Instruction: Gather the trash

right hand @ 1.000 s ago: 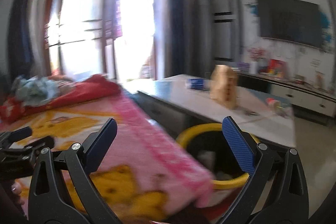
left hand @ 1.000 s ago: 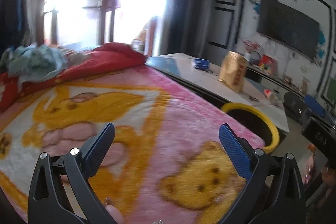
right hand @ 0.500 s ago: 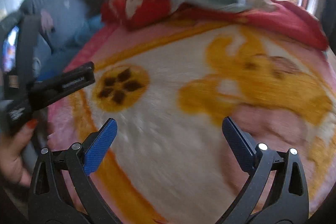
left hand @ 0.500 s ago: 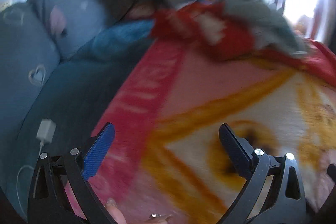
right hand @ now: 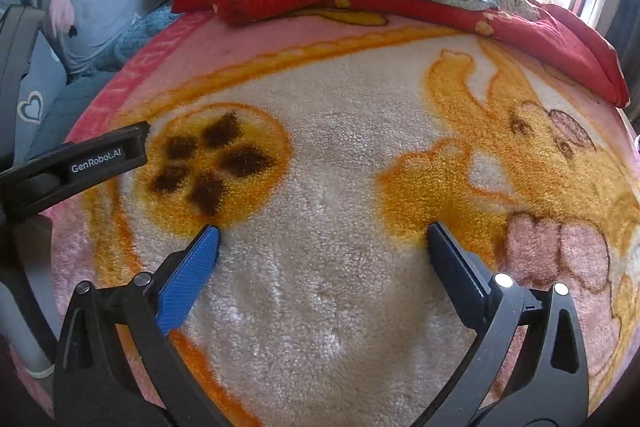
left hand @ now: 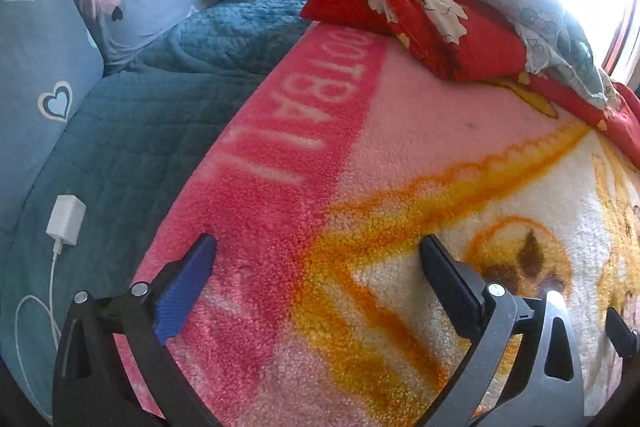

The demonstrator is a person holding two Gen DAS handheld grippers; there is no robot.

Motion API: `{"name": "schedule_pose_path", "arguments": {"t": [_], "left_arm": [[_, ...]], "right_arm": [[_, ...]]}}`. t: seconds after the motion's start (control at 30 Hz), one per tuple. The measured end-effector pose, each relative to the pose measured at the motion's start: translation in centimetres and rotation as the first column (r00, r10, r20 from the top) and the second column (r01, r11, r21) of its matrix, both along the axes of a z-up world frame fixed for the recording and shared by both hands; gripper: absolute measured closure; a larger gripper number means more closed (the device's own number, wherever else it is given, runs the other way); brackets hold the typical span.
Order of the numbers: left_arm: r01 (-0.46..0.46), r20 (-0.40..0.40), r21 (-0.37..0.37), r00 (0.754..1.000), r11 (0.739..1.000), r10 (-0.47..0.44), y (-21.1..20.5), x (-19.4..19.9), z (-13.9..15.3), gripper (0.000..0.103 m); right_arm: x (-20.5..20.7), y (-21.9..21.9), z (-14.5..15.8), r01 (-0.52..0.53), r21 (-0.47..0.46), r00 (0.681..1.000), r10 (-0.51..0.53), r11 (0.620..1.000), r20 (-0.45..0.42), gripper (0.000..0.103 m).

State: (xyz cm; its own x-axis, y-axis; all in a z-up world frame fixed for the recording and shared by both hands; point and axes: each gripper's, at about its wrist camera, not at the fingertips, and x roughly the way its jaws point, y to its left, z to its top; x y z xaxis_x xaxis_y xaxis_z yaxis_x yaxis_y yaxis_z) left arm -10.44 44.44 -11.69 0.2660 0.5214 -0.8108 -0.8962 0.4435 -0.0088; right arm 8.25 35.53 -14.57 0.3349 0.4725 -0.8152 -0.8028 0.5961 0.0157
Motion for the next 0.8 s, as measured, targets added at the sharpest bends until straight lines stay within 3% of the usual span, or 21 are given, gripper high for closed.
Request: {"name": "schedule_pose_path", "arguments": {"t": [0.8], "left_arm": [[0.0, -0.001, -0.001, 1.0, 1.0, 0.0, -0.06, 0.37, 0.14, 0.005]], "right_arm": [[0.04, -0.01, -0.04, 0.0, 0.0, 1.0, 0.0, 1.0, 0.001, 0.009]]}}
